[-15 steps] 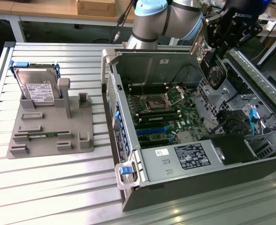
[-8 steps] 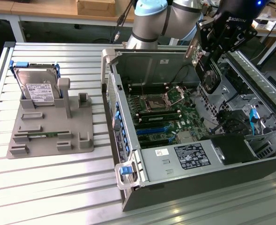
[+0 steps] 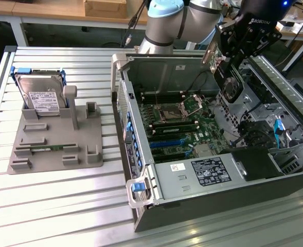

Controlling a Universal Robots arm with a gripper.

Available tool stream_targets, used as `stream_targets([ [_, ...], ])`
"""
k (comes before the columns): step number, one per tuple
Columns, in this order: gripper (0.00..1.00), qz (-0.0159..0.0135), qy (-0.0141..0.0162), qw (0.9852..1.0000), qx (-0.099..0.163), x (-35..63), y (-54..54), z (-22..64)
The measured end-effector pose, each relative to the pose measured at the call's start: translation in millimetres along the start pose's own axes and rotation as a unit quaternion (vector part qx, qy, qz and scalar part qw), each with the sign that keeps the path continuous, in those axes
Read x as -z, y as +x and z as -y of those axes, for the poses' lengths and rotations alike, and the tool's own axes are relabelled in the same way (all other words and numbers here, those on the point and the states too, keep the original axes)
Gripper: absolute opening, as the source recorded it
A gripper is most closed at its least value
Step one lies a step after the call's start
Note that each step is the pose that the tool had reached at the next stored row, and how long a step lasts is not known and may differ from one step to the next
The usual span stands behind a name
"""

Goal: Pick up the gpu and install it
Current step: 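Insert the gpu into the slot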

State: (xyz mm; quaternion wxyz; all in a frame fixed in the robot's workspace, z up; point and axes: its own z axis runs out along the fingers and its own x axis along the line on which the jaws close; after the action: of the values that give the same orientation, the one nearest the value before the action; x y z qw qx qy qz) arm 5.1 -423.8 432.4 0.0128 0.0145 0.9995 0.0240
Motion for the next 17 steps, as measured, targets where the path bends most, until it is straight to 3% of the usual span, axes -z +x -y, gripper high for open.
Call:
stream_targets([
  [2, 0.26, -0.0021, -0.0010, 0.9991, 0.043, -0.2, 0.0, 0.0],
  [4, 0.26, -0.0042, -0.0018, 0.9963, 0.086, -0.3, 0.0, 0.0],
  [6, 0.26, -0.0058, -0.0026, 0.9928, 0.120, -0.6, 0.0, 0.0],
  [7, 0.26, -0.0071, -0.0033, 0.9891, 0.147, -0.7, 0.0, 0.0],
  [8, 0.26, -0.0078, -0.0037, 0.9868, 0.162, -0.8, 0.0, 0.0],
  [10, 0.26, -0.0087, -0.0041, 0.9836, 0.180, -0.9, 0.0, 0.0],
  [12, 0.26, -0.0102, -0.0049, 0.9773, 0.212, -0.9, 0.0, 0.0],
  [13, 0.26, -0.0112, -0.0054, 0.9727, 0.232, -0.9, 0.0, 0.0],
  [14, 0.26, -0.0122, -0.0060, 0.9670, 0.254, -1.0, 0.0, 0.0],
  [15, 0.26, -0.0134, -0.0066, 0.9603, 0.279, -1.1, 0.0, 0.1],
  [17, 0.26, -0.0149, -0.0073, 0.9509, 0.309, -1.1, 0.0, 0.1],
])
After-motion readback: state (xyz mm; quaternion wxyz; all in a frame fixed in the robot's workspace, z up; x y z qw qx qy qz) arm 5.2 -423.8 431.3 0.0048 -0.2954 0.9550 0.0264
